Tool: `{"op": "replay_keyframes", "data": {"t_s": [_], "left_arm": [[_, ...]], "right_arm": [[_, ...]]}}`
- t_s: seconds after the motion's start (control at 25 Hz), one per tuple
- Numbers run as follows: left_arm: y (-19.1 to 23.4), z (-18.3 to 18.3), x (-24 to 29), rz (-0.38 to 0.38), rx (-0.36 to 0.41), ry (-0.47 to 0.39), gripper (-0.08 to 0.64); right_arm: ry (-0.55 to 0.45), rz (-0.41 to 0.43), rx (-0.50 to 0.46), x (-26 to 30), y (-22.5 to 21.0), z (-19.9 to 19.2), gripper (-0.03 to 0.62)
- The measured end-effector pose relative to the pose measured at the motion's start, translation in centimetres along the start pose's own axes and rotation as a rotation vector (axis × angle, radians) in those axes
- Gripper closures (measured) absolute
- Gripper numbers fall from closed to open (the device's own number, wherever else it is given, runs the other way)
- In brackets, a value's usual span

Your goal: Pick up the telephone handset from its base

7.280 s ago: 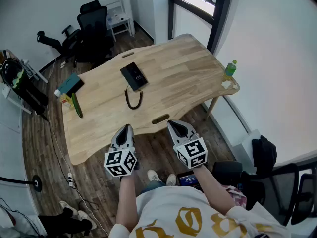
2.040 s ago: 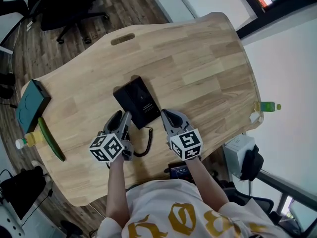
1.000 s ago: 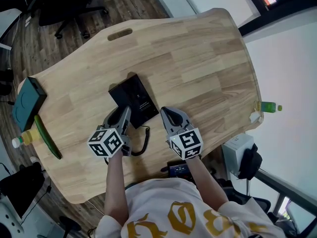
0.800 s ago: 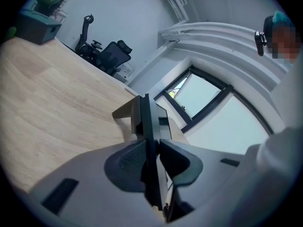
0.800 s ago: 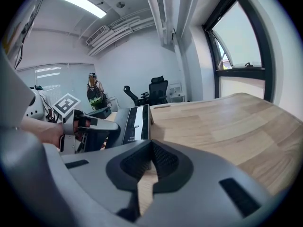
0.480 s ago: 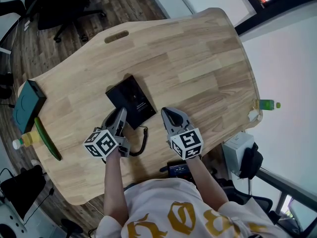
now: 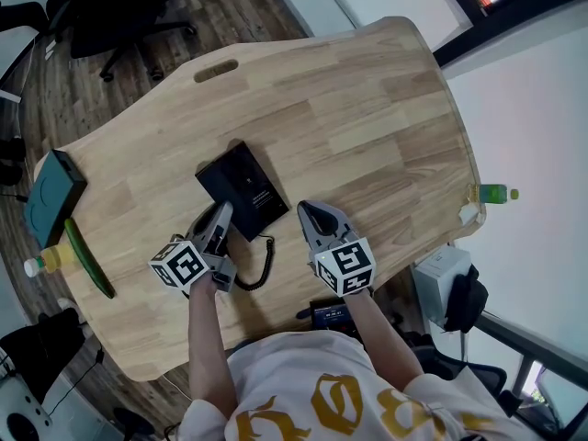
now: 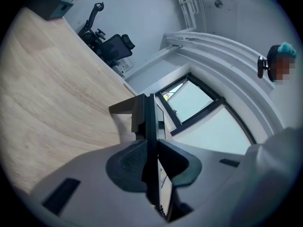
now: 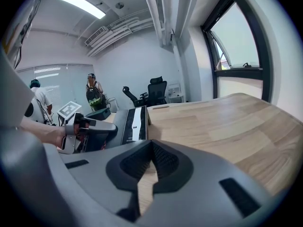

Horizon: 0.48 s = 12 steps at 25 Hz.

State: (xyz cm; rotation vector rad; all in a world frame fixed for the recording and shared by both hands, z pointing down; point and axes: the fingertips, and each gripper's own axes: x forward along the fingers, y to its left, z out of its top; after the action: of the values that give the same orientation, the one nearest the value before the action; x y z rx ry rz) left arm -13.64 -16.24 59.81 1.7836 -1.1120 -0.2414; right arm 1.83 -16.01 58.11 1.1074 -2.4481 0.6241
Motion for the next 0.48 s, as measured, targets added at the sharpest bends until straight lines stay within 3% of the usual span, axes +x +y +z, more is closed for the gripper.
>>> {"op": "replay_keyframes", "data": {"t_s": [0.32,0.48], "left_arm": [[-0.03,-0.06,-0.1,0.067,0.02,0.001,0.479],[0.0,-0.18,-0.53,0.042,-0.014,0.006,0.482]], "right_arm": [[0.0,0.0,-0.001,0.08,0.11,0.16,0.588],[-0.001,0.01,-0.005,0.15,0.46,0.21,0.588]]}}
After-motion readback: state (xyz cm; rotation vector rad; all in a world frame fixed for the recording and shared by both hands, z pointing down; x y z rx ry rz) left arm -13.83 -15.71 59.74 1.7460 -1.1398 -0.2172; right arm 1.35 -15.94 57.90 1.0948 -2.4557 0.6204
